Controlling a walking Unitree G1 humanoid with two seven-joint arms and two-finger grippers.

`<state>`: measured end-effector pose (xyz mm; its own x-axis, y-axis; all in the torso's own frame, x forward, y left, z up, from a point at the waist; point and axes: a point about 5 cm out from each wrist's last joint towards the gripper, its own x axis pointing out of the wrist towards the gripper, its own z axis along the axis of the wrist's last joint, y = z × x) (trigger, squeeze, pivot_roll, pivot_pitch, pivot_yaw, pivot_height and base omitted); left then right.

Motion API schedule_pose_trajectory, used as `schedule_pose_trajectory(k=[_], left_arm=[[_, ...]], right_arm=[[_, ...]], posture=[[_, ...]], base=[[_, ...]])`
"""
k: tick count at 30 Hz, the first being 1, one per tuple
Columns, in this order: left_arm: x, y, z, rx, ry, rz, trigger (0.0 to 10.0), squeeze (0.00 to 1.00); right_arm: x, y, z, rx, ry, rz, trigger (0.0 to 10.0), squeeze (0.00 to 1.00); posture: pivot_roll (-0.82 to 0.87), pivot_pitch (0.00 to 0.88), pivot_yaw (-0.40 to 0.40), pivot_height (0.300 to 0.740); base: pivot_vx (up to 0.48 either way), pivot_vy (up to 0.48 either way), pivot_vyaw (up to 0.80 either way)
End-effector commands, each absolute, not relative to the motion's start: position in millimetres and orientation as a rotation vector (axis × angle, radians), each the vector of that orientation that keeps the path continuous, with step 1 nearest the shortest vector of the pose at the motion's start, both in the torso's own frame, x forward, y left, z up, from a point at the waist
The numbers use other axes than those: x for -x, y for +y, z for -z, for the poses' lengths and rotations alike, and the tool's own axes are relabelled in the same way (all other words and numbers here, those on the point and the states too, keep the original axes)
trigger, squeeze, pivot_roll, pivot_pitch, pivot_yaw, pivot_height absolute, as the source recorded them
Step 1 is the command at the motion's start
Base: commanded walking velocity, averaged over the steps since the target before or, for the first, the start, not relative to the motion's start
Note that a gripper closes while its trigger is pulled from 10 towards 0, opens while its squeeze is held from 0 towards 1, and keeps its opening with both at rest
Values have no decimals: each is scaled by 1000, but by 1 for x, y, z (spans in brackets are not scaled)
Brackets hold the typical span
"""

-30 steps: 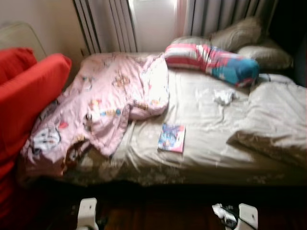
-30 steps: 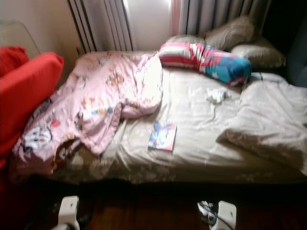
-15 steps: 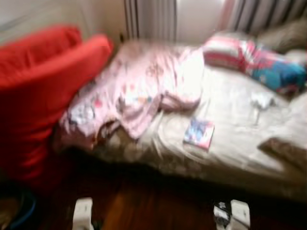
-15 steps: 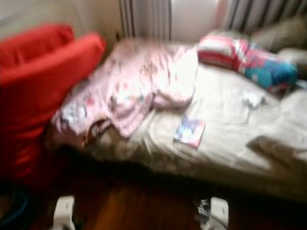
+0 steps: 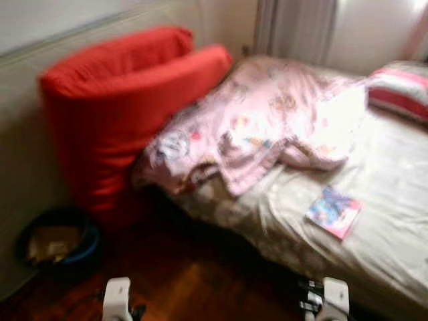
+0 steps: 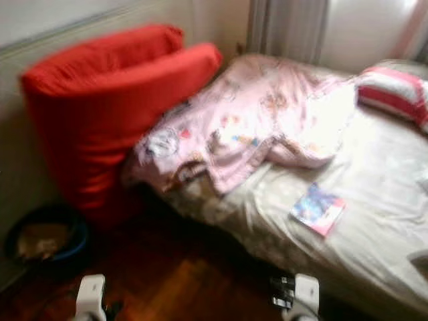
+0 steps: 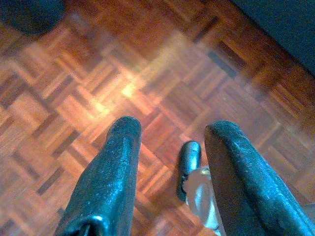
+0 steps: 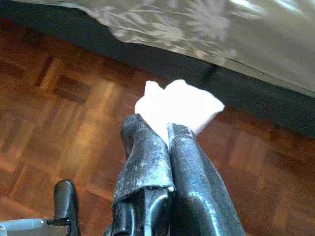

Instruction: Clean up the room

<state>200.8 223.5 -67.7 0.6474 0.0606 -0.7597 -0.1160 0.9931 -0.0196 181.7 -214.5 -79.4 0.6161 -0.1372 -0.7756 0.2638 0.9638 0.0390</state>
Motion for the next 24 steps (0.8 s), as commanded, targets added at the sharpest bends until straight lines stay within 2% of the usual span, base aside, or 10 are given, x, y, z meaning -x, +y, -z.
schedule_pose_trajectory(k=[1,13,24], left_arm=[[-198,224,69,59,873,-101,10000,0],[-198,223,69,65,869,-104,10000,0],[-199,221,69,73,866,-107,10000,0]], right_arm=[[-176,-217,82,-153,899,242,10000,0],[-176,-217,82,-164,899,233,10000,0],[-176,-220,81,-167,889,255,10000,0]], posture=[[-90,0,31,740],[-91,0,26,740],[-89,0,17,740]], base=[[0,0,800],[0,0,800],[0,0,75]])
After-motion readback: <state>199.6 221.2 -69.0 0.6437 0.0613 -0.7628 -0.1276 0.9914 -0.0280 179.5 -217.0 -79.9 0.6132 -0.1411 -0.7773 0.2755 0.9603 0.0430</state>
